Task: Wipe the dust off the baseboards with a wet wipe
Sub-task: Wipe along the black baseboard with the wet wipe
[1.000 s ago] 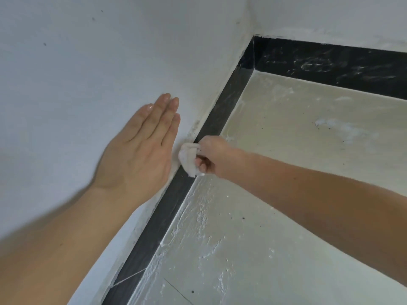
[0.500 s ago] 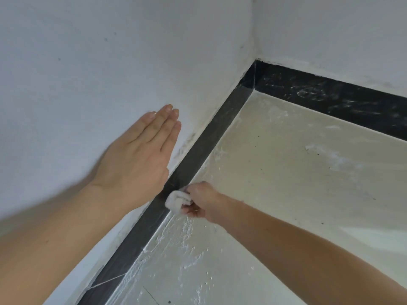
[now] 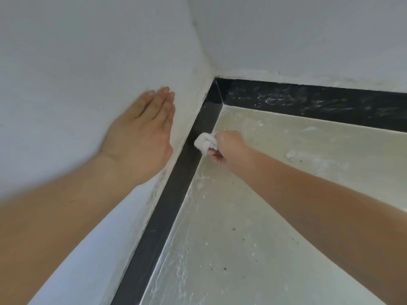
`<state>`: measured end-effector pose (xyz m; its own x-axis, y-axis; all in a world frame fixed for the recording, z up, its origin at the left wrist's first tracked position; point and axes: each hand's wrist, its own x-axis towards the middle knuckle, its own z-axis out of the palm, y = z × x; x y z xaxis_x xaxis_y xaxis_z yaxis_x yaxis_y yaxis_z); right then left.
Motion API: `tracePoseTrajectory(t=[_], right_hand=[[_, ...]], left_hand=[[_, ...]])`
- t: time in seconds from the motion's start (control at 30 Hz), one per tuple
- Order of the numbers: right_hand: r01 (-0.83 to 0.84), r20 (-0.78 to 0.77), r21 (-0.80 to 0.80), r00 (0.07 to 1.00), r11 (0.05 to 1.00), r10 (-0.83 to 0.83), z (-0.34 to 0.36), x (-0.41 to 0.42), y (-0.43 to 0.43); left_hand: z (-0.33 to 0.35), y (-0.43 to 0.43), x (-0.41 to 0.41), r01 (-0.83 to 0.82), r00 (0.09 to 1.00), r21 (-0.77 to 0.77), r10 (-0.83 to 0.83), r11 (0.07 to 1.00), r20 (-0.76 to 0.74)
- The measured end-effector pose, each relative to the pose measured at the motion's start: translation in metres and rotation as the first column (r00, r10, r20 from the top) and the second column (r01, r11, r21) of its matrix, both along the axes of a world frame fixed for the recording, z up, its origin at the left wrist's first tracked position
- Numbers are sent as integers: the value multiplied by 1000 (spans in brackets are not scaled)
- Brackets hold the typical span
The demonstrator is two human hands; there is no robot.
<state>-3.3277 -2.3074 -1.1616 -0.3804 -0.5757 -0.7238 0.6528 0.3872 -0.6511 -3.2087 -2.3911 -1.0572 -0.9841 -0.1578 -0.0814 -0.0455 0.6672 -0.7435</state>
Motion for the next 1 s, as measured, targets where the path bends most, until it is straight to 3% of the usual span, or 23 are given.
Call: tracePoseTrajectory(t=[0.1,0.17,0.4,0.5,0.63,0.8,0.9,1.0], right_hand=[[-347,111,22,933,938,343,-2,50,18],[-458,147,-22,878,888,456,-4,75,18],[-232,-110,63,965,971,237,-10,-7,-31],[-14,-144,19,989,1000,17,-12,-35,-38],[307,-104,4,947,952,-305,-29,-44,-27],[330,-273,51,913,943,-304,-29,-56,-45],[362,-306,-90,877,928,-372,-16,-54,-55],[275,-542,-209,766,938,-345,-14,-28,-50]], left_hand=[[-7,-7,-5,34,999,-53,-32,998,36],[-10,-9,-3,51,998,-76,-48,996,41],[-17,-12,-4,62,997,-88,-57,994,52],[-19,-14,-6,64,997,-81,-60,995,41],[-20,-13,-5,60,997,-116,-55,991,50],[-21,-12,-4,69,995,-153,-57,986,78],[-22,-11,-4,67,995,-169,-54,983,81],[-21,-11,-5,55,997,-135,-46,989,64]])
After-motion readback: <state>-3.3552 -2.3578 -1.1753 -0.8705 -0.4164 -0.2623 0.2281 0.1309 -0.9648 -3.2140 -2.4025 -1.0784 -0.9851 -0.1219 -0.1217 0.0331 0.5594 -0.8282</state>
